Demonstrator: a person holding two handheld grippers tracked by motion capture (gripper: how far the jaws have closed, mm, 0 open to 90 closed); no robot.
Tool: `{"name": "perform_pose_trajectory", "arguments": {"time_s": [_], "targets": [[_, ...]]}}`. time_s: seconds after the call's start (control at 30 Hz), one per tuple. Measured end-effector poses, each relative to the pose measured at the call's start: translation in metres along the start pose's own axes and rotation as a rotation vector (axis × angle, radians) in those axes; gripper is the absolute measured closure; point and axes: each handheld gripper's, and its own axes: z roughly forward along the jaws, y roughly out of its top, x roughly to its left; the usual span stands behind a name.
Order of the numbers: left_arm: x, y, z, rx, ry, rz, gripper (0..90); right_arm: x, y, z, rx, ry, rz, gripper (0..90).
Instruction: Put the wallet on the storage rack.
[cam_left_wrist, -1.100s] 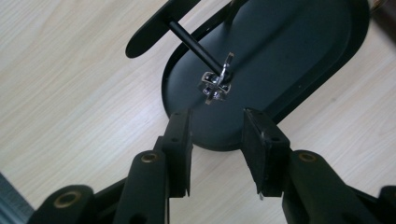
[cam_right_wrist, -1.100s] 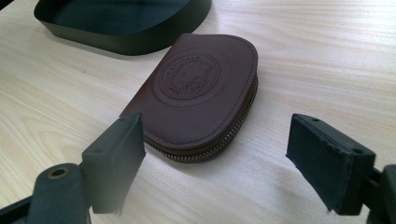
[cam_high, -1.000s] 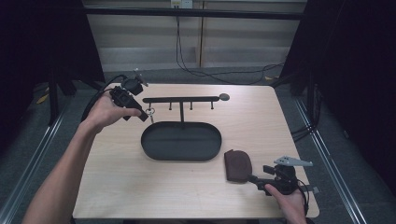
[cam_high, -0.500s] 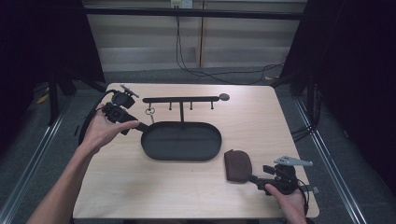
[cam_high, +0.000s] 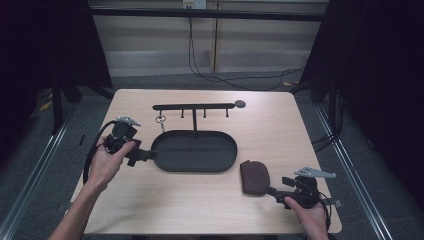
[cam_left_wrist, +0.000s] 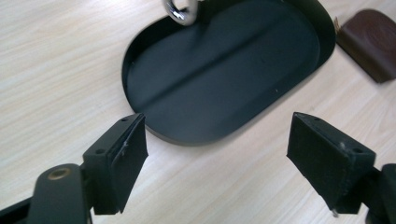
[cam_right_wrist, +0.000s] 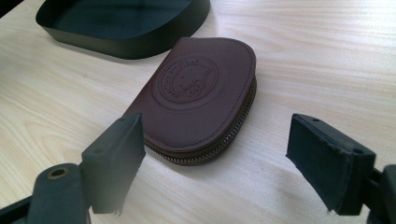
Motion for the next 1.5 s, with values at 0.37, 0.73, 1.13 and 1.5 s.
{"name": "perform_pose_trajectory", "arguments": {"time_s": [0.37, 0.73, 1.13, 1.5], "targets": [[-0.018, -0.055, 0.001, -0.119, 0.009, -0.045, 18.6, -0.002, 0.001, -0.002, -0.019, -0.004, 0.029, 20.4], [-0.025, -0.1, 0.002, -0.179, 0.027, -0.067, 21.1, 0.001, 0.007, -0.001, -0.003, 0.009, 0.02, 22.4], [-0.04, -0.132, 0.003, -0.194, -0.013, -0.06, 19.8, 0.006, 0.04, 0.007, 0.088, 0.014, 0.006, 20.6], [-0.047, -0.138, 0.006, -0.207, -0.031, -0.023, 19.7, 0.003, 0.061, 0.026, 0.244, 0.006, 0.006, 25.2]]}}
